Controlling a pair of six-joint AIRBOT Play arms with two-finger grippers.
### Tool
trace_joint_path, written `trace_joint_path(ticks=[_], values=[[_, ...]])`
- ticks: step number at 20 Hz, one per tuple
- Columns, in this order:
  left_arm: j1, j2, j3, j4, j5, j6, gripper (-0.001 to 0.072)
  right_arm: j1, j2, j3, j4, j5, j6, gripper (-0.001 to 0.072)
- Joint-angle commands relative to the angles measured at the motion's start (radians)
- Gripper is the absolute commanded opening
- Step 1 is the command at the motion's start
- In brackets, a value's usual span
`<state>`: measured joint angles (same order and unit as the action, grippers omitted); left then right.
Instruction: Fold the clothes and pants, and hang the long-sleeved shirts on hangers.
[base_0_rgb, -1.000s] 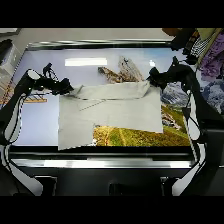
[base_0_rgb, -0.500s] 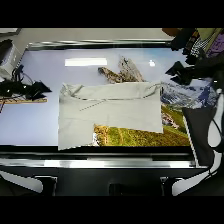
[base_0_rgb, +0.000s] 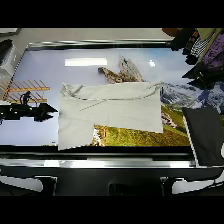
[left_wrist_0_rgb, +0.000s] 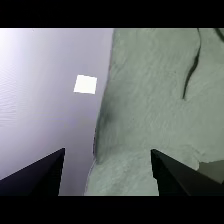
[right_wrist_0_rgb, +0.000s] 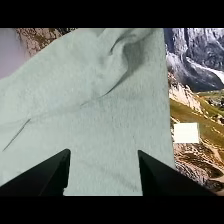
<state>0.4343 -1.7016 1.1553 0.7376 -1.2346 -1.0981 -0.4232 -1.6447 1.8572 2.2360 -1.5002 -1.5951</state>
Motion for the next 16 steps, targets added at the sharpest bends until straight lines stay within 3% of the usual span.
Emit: trace_joint_path(ticks=[1,5,13,14,15,16], values=[[-0.056,-0.003,-0.039,-0.005,0.081,0.027,0.0598,-0.004,0.051,0.0,-0.001,-0.035,-0.018,0.0495],[-0.092,-0.027,-0.039,-0.004,0.068,0.028,0.0587,-0.028,0.091,0.0,-0.001,-0.092,-0.051,0.0495],[-0.079,-0.032,-0.039,0.084,-0.018,0.013,0.058,-0.273,0.129,-0.086,-0.01,-0.125,-0.059,0.0475],[-0.073,-0.032,-0.039,0.082,-0.018,0.013,0.0479,-0.275,0.129,-0.126,-0.016,-0.116,-0.061,0.0474],[-0.067,-0.032,-0.039,0.082,-0.019,0.013,0.0327,-0.275,0.129,-0.168,-0.013,-0.105,-0.066,0.0473],[-0.064,-0.032,-0.039,0.082,-0.018,0.013,0.0281,-0.275,0.13,-0.215,0.001,-0.097,-0.07,0.0444]])
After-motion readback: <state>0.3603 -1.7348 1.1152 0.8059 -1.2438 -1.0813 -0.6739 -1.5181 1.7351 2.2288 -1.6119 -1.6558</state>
